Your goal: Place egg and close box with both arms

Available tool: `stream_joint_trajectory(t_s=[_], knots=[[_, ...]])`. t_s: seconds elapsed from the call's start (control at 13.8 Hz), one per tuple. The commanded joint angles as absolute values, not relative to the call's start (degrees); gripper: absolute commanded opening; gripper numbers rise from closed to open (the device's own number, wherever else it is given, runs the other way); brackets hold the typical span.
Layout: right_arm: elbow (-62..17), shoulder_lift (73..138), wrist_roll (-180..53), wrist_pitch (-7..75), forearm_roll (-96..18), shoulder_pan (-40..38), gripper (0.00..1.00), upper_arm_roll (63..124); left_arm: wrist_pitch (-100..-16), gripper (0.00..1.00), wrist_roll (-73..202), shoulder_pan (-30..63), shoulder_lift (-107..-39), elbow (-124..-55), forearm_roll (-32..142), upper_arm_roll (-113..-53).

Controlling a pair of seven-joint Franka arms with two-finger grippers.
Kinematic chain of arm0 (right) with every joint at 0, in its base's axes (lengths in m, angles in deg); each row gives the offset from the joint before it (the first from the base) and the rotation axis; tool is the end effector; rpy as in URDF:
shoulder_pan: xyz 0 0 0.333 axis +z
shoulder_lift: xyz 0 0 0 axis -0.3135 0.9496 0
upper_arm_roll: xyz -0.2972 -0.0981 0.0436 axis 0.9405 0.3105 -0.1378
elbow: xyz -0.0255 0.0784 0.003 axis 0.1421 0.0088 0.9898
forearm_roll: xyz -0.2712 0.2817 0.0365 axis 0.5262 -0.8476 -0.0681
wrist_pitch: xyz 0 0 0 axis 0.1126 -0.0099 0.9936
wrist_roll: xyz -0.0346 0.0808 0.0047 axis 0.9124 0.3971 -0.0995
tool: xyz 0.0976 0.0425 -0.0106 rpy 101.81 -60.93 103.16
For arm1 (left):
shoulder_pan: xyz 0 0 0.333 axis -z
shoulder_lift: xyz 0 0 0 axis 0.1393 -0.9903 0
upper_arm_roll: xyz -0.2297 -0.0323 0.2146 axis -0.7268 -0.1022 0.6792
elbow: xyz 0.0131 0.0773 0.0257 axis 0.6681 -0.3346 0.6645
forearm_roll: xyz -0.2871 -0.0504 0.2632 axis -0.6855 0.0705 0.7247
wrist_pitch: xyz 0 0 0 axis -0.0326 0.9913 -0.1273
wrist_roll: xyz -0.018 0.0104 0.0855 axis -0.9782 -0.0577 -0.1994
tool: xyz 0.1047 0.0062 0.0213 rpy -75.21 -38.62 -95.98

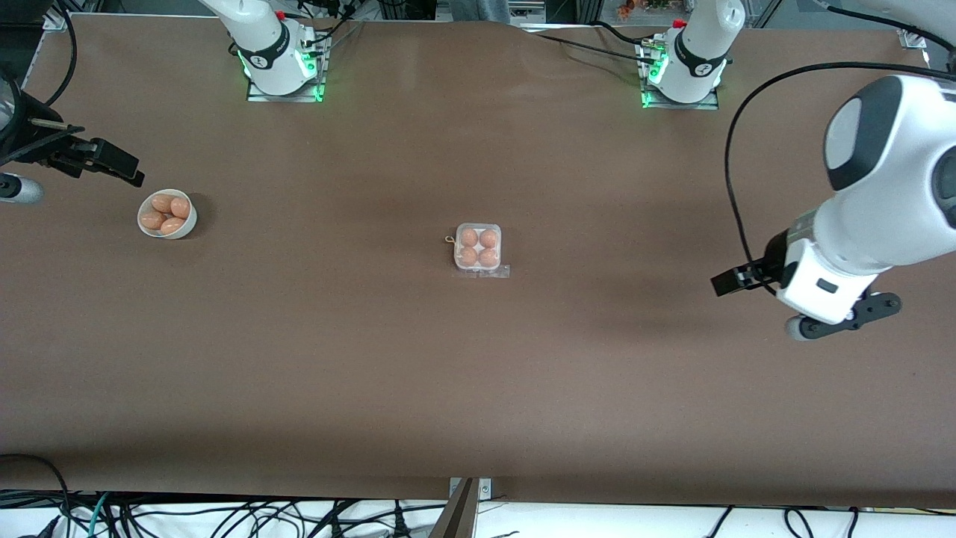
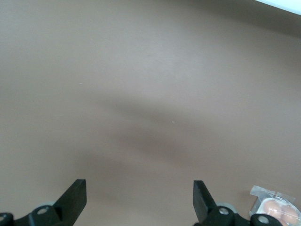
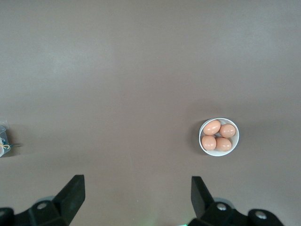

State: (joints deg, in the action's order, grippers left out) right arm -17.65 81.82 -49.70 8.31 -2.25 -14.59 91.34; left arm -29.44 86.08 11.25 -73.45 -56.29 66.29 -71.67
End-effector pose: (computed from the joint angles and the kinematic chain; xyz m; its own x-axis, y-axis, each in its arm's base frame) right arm 0.5502 0.0029 0.5961 0.9871 -0.1459 -0.0657 -0.1458 -0.9893 0.0056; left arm 0.6725 -0.0957 0.5291 0.9437 0.3207 -0.0813 0.3194 -0.9472 -0.0292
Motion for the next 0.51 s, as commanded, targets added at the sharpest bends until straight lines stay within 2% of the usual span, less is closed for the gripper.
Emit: stream_joint_trajectory(t_s=[0.0,0.22,0.43], knots=[[-17.20,81.81,-50.53,8.29,-2.10,-15.11,1.00,91.09,-28.21,1.00,83.75,7.50,-71.21,-56.45,67.71,-72.45],[-17.20,81.81,-50.53,8.29,-2.10,-15.11,1.00,91.09,-28.74,1.00,71.92,4.07,-66.92,-60.21,67.80,-72.09],[-17.20,81.81,-50.53,8.29,-2.10,-15.11,1.00,91.00,-34.34,1.00,68.19,2.82,-59.28,-71.35,67.80,-72.00]])
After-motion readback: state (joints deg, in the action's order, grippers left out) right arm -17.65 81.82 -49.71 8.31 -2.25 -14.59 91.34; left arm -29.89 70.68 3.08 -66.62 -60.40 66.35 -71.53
